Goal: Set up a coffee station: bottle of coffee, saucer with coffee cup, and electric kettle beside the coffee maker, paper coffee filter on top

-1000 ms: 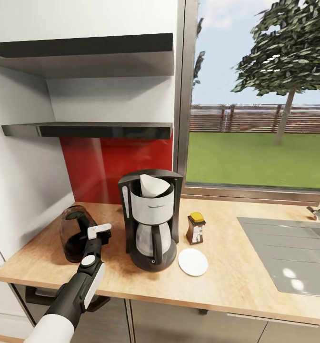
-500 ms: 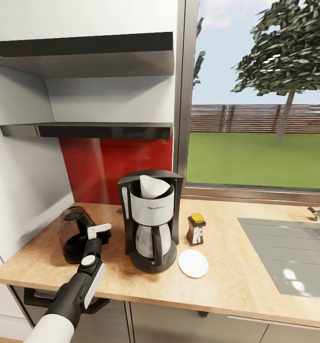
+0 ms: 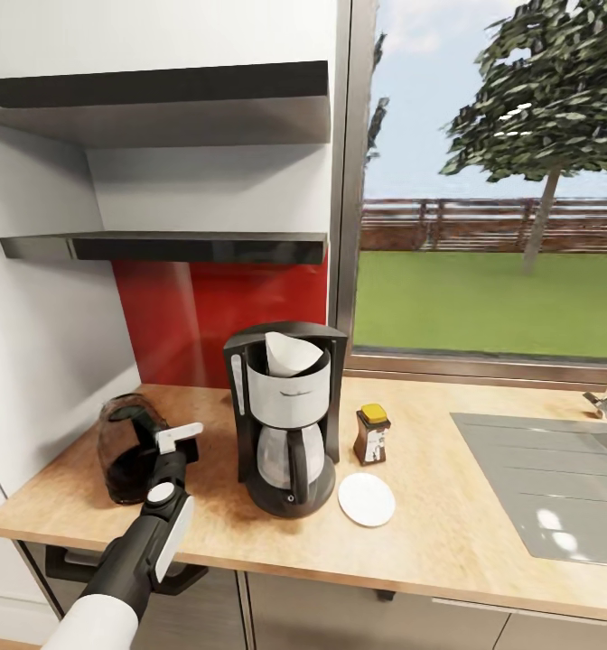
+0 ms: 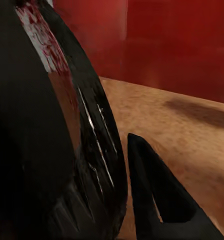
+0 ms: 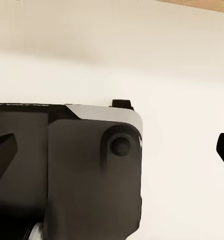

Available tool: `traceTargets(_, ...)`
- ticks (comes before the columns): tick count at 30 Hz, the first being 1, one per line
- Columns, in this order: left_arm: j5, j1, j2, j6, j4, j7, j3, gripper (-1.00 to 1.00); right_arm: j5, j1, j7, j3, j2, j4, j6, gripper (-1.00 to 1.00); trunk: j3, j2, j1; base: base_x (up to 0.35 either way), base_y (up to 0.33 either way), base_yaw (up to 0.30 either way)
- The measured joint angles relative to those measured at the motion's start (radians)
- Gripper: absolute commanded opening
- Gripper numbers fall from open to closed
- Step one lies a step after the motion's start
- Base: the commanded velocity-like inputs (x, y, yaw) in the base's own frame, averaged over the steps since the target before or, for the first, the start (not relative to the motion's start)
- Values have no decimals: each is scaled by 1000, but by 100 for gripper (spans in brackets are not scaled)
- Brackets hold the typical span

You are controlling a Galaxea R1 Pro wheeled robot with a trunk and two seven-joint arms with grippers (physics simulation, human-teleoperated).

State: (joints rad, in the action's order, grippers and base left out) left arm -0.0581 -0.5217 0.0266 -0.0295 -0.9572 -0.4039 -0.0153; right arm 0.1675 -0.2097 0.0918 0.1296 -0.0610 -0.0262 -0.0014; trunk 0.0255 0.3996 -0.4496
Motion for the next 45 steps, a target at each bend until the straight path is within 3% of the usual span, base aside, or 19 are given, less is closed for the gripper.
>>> traceTargets(26,-4,0,-3,10,-16,2,5,-100,0,3,0,0,0,-1,0,100,0,0,0,0,0,0)
traceTargets(30,1,-6,-5,6,-20,27,2,-100,2,3,-1,-1,0,-1,-4,100,0,0,0,0,0,0)
traceTargets(34,4,-11,-42,-6,-19,189,1,-100,3,3,-3,-3,-1,-3,-6,100,0,0,0,0,0,0)
traceTargets(37,7,-13,-84,-30,-18,343,1,-100,3,3,-3,-5,-1,-2,-7,100,0,0,0,0,0,0)
traceTargets(42,7,-12,-178,-41,-7,562,2,-100,3,3,-3,-6,-1,-3,-7,100,0,0,0,0,0,0)
traceTargets(45,7,-12,-228,-40,-2,659,4,-100,3,3,-3,-6,-2,-3,-7,100,0,0,0,0,0,0)
